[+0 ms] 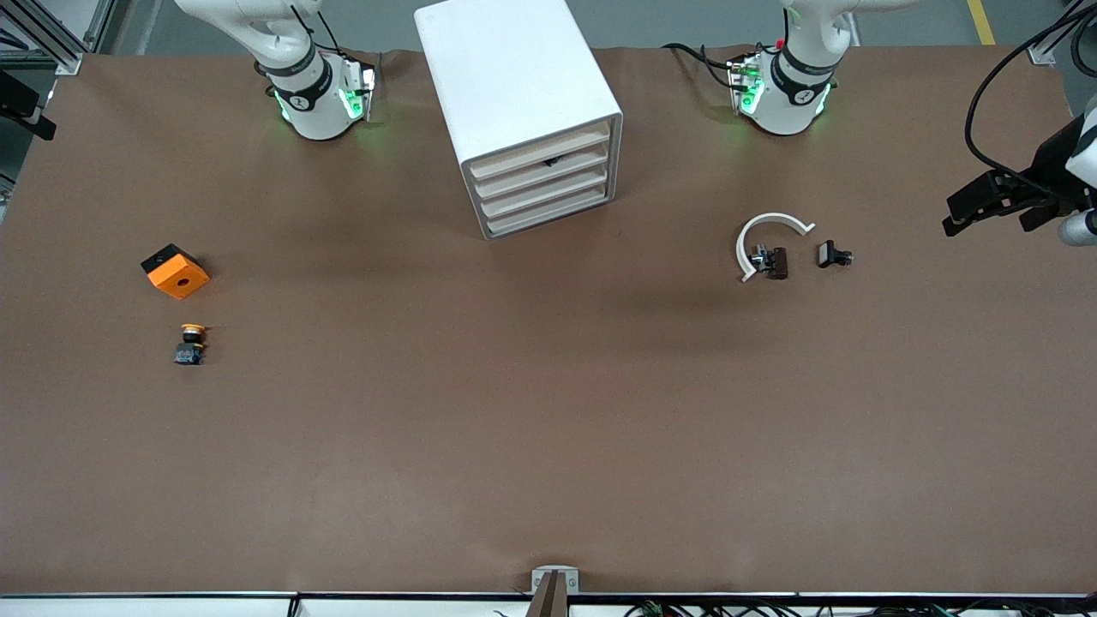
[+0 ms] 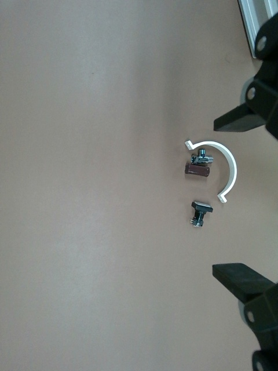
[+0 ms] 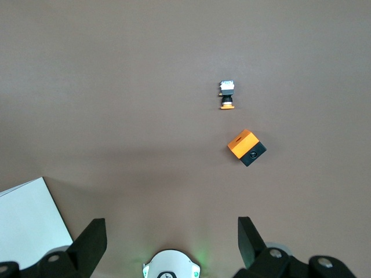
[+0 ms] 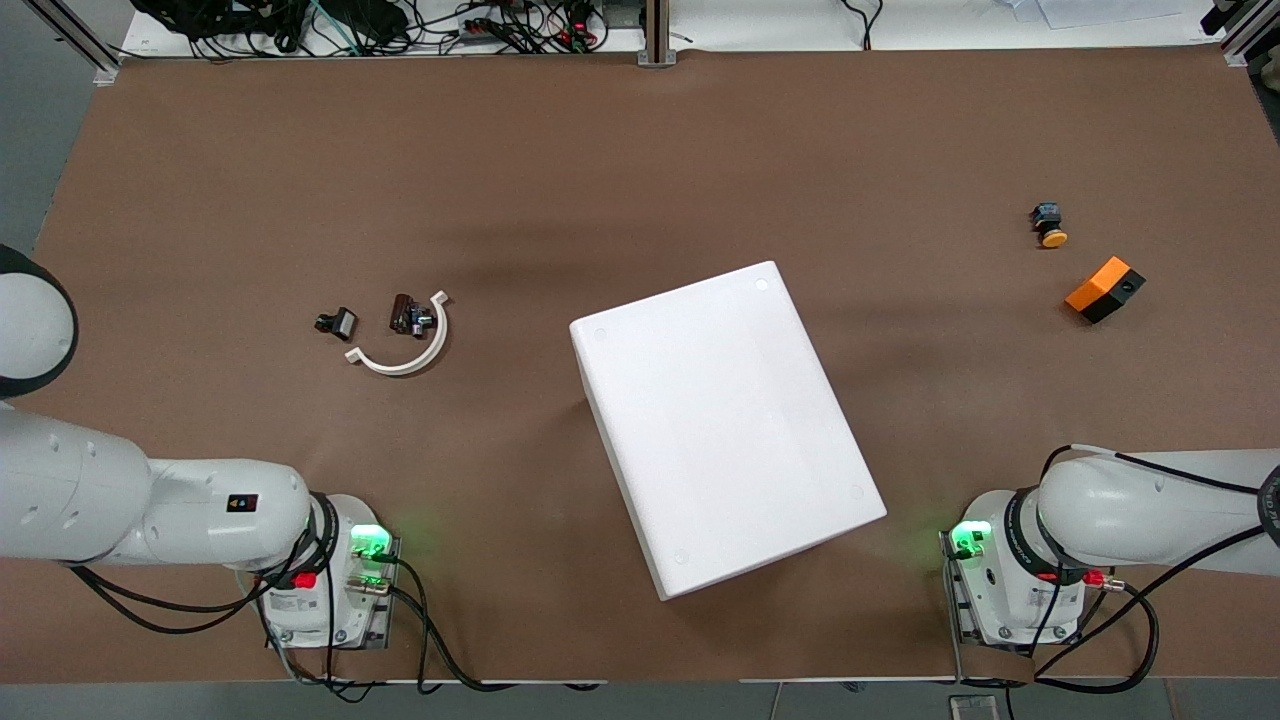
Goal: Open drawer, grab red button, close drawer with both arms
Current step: 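Move the left gripper in from its side toward the white cabinet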
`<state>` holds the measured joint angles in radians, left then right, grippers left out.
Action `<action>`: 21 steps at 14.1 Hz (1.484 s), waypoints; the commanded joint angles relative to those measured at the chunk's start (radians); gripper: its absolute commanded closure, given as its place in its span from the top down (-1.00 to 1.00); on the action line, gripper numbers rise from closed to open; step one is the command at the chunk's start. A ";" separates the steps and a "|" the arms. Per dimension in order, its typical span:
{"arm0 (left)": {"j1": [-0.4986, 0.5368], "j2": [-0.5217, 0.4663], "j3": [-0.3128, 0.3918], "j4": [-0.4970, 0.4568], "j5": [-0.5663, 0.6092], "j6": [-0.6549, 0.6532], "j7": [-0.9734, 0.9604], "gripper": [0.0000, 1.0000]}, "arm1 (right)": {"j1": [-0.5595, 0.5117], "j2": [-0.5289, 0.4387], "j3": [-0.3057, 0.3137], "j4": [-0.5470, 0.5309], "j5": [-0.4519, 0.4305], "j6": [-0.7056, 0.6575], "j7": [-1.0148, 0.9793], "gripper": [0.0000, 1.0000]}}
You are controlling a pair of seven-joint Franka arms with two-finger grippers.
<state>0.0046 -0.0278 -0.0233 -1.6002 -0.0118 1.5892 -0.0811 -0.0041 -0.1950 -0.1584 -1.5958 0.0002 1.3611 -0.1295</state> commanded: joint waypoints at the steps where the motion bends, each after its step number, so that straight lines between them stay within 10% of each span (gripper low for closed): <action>1: 0.003 0.008 0.000 0.023 0.003 -0.022 0.018 1.00 | -0.005 -0.020 0.000 -0.020 -0.002 0.007 -0.009 1.00; 21: 0.022 0.152 -0.004 -0.014 -0.011 -0.081 0.021 1.00 | -0.008 -0.020 0.005 -0.021 -0.014 0.007 -0.010 1.00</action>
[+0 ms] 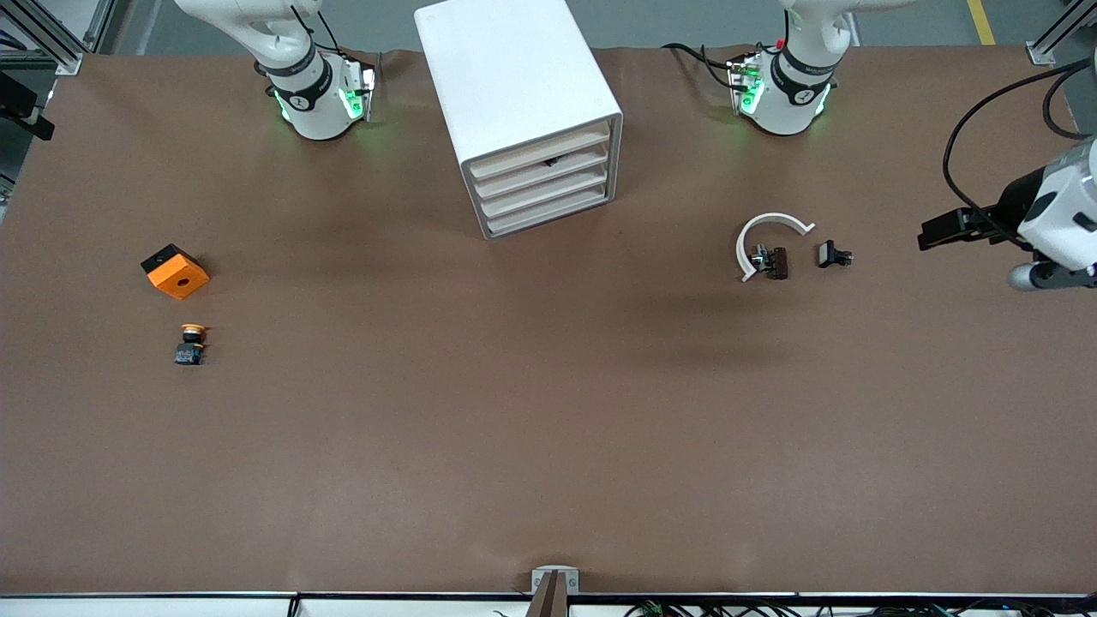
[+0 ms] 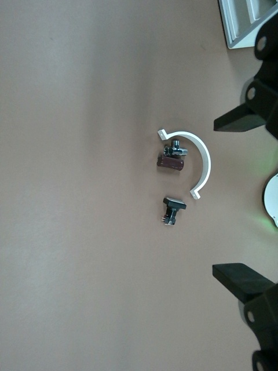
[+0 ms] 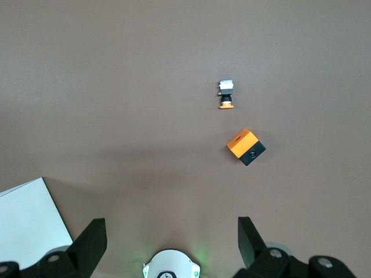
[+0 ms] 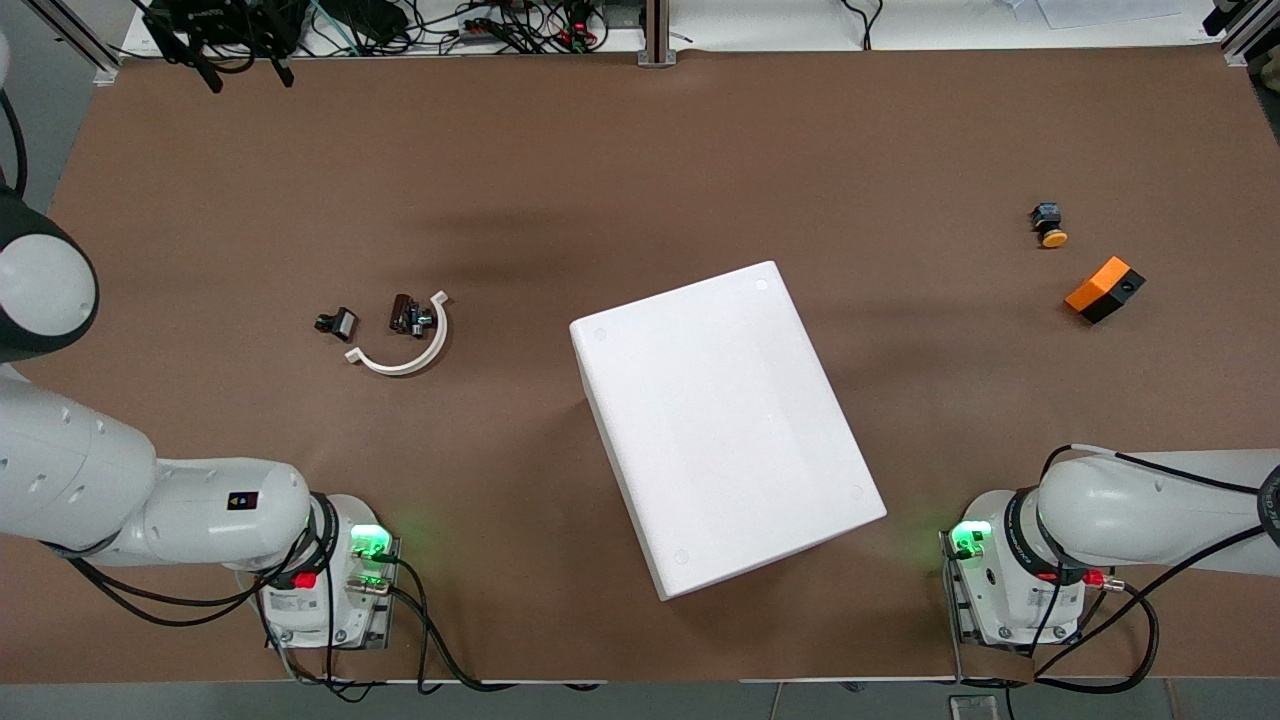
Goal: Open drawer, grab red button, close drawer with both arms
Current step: 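Move the left gripper in from its side toward the white cabinet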
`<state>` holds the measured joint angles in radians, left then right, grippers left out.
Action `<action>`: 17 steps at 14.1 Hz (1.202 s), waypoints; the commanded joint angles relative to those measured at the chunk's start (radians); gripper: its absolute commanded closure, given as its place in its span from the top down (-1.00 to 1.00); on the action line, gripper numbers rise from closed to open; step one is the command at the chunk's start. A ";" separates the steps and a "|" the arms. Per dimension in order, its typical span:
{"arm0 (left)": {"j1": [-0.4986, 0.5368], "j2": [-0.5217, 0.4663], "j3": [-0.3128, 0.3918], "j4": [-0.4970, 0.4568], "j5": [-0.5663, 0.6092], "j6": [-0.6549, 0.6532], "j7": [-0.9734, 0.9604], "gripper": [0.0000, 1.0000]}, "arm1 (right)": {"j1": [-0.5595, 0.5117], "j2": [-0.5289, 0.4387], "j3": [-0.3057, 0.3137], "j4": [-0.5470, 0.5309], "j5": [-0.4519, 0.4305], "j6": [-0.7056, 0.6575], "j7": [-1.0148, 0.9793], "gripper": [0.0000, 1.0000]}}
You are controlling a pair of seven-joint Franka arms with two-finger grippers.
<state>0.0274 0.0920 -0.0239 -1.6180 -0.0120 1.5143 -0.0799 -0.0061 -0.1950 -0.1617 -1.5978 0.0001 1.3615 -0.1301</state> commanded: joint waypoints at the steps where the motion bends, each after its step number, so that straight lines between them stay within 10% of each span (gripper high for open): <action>1: -0.004 0.057 -0.004 0.006 -0.011 0.000 0.020 1.00 | -0.006 -0.020 0.010 -0.019 -0.014 0.007 -0.009 1.00; 17: -0.084 0.307 -0.011 -0.013 -0.009 0.213 -0.127 1.00 | -0.025 -0.014 0.004 -0.011 -0.014 0.011 -0.008 1.00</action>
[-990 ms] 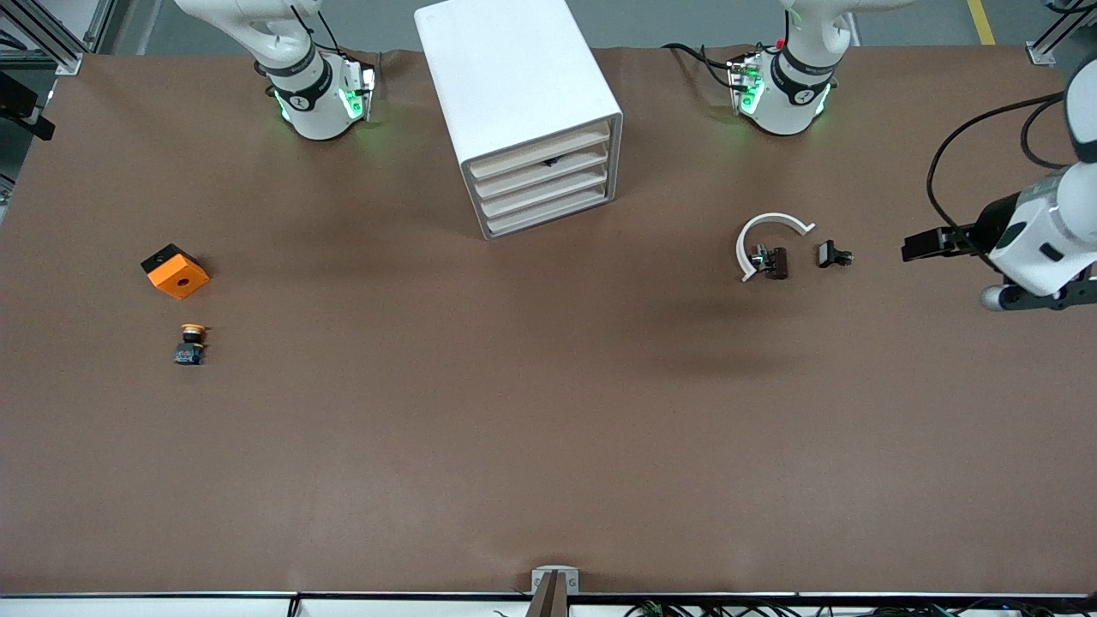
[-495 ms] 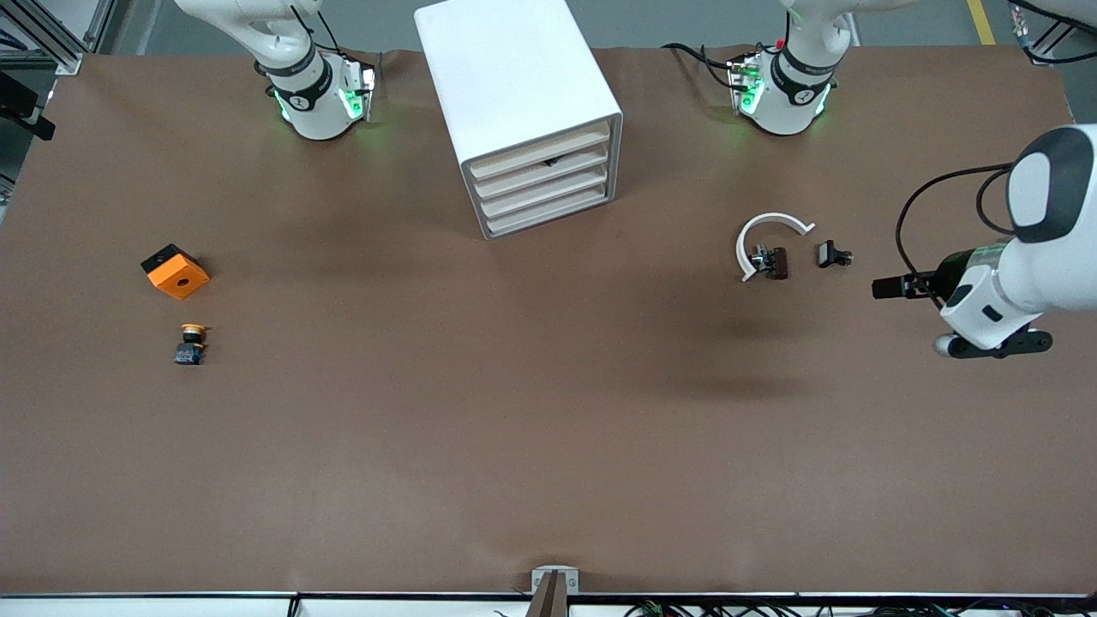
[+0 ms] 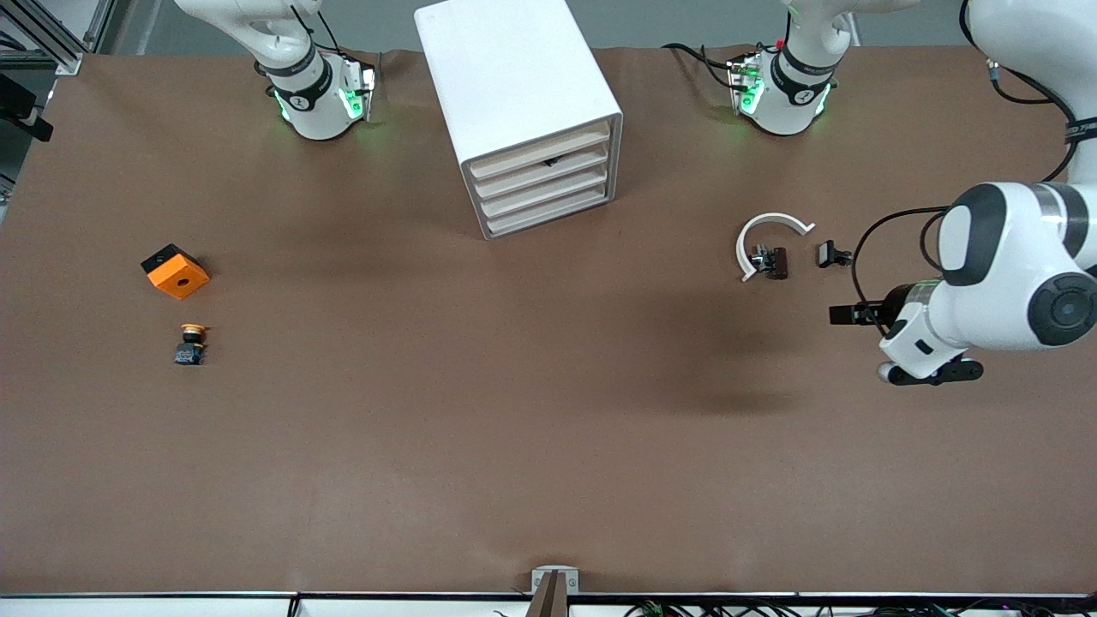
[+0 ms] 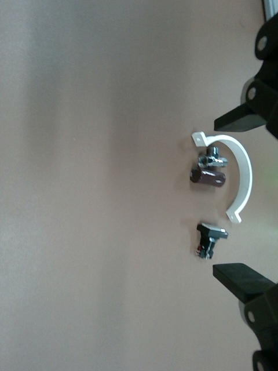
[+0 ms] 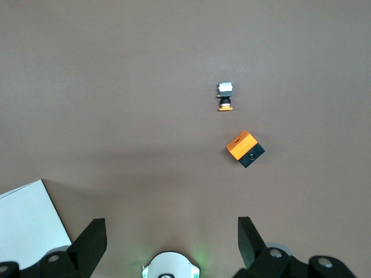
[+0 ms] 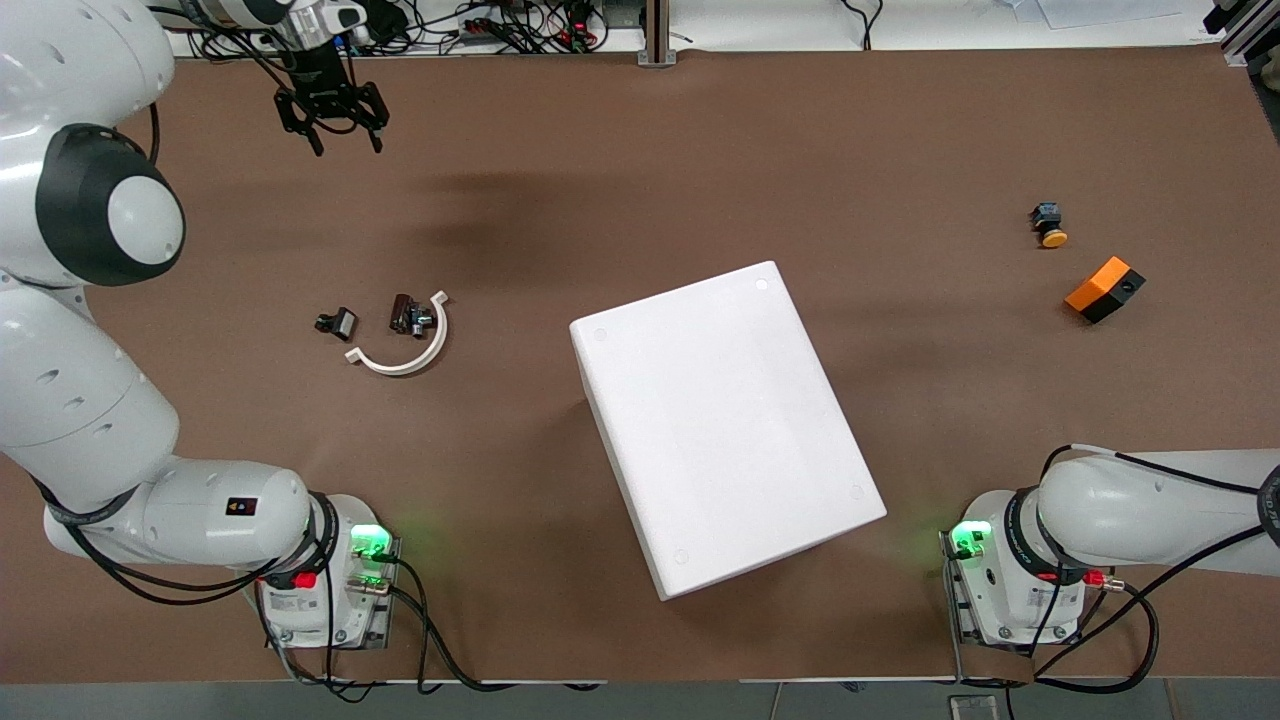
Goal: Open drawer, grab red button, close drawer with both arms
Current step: 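Move the left gripper in from its side toward the white cabinet, then bring the left gripper to the front of the cabinet drawer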
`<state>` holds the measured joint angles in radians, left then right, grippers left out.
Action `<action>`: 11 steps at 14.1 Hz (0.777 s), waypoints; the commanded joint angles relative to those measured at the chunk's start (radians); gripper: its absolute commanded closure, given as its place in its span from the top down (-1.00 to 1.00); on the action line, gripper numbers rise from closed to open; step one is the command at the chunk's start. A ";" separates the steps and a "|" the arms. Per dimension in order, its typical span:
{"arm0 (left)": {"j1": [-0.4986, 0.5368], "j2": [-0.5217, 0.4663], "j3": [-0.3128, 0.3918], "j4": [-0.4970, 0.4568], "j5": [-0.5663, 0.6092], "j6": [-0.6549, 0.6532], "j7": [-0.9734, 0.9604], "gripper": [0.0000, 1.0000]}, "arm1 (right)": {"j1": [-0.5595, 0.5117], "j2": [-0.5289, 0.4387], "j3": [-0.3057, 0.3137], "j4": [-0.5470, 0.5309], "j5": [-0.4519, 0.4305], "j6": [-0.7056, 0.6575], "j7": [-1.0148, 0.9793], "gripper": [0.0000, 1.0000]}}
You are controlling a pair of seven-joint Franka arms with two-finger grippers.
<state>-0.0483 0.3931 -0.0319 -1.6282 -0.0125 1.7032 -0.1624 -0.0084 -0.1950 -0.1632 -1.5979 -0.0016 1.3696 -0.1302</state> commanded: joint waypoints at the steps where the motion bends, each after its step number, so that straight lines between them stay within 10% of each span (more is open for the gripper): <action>1: -0.015 0.007 -0.012 -0.002 -0.009 0.027 -0.066 1.00 | -0.025 -0.009 0.005 -0.005 -0.009 -0.001 0.000 1.00; 11: -0.130 0.047 -0.020 0.047 -0.078 0.012 -0.511 1.00 | -0.025 0.006 0.007 0.001 0.000 -0.001 0.008 1.00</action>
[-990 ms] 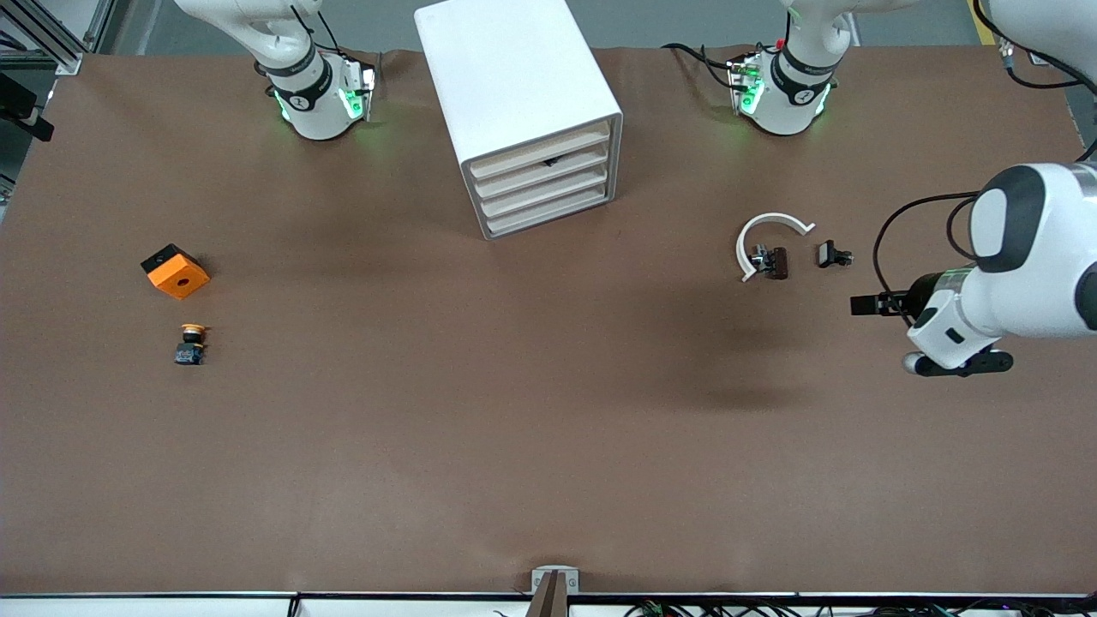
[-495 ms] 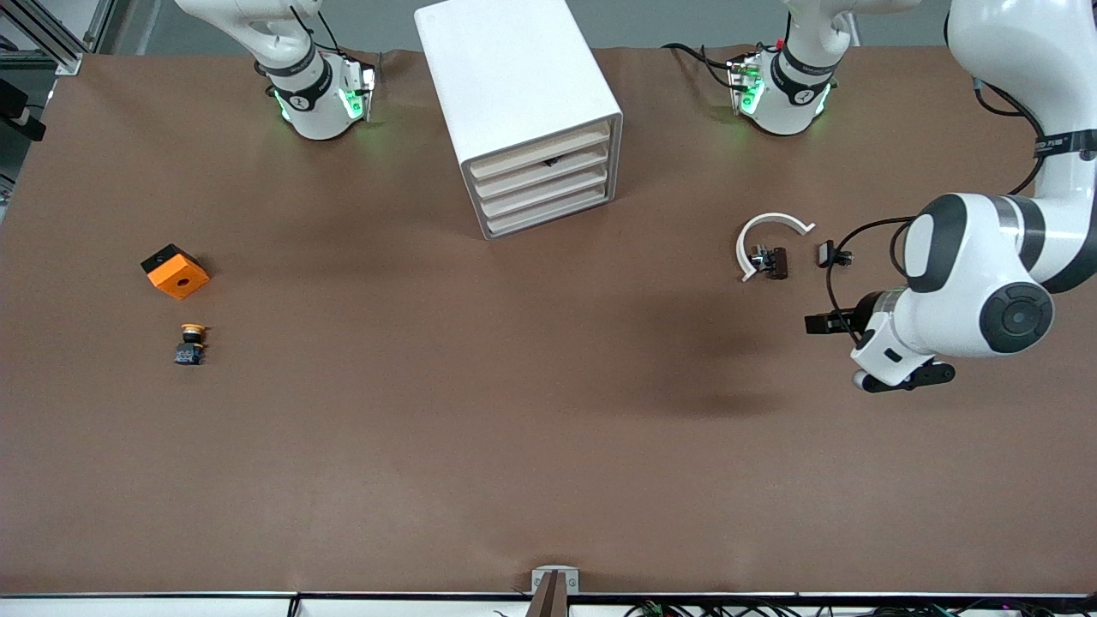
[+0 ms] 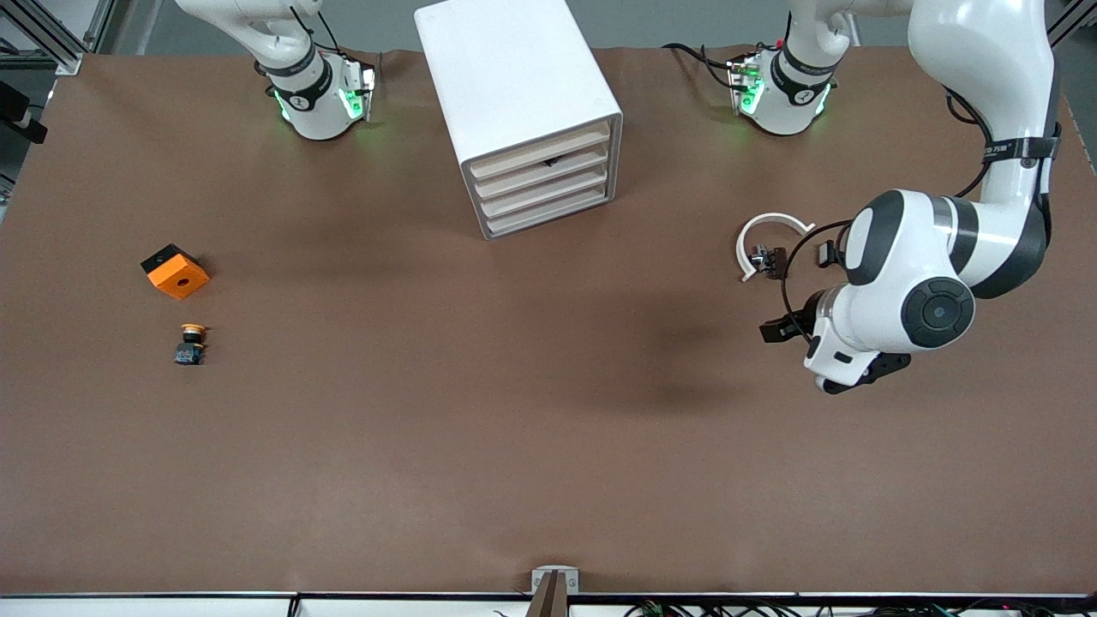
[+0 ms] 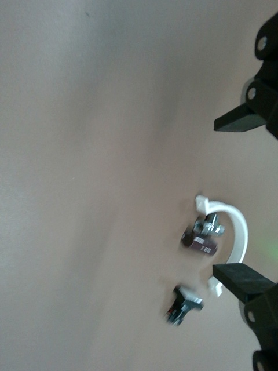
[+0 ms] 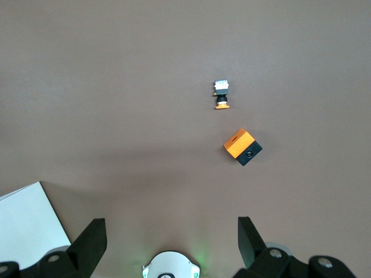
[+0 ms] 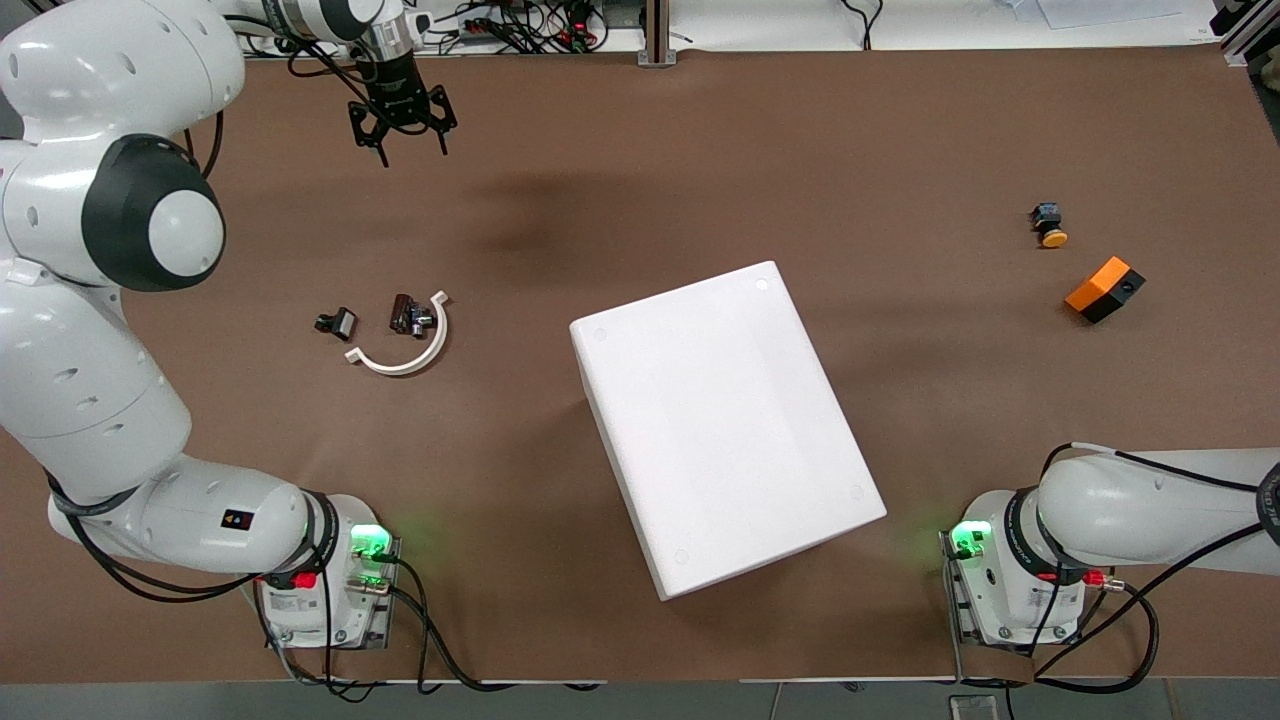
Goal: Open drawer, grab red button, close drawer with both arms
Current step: 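Bring the left gripper to the front of the cabinet drawer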
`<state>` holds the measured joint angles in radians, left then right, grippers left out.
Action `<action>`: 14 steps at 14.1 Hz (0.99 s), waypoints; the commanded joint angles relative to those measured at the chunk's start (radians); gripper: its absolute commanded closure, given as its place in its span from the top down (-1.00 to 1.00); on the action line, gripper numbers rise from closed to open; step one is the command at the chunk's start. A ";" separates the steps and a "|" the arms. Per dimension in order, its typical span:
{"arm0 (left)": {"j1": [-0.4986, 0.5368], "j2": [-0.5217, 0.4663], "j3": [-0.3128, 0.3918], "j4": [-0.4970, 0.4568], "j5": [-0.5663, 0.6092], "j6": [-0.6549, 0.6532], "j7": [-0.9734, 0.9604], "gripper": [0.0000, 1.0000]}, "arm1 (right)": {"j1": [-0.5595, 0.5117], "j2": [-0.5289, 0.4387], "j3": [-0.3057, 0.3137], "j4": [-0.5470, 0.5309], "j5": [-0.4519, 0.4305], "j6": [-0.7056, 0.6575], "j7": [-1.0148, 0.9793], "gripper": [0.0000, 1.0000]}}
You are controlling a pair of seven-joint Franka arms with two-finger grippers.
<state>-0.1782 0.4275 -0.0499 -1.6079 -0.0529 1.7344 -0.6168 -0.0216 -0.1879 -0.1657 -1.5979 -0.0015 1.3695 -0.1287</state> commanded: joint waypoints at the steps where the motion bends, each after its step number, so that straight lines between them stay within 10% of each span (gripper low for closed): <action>1: 0.000 0.016 -0.002 0.028 -0.062 -0.025 -0.076 1.00 | -0.012 -0.001 0.009 0.001 -0.002 -0.001 0.006 1.00; 14: -0.007 0.166 -0.008 0.126 -0.327 -0.131 -0.607 1.00 | -0.003 0.108 0.014 0.021 -0.018 0.014 -0.009 1.00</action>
<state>-0.1871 0.5462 -0.0521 -1.5173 -0.3385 1.6304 -1.1370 -0.0215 -0.1270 -0.1605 -1.5987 -0.0016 1.3792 -0.1298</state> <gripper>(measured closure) 0.000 0.000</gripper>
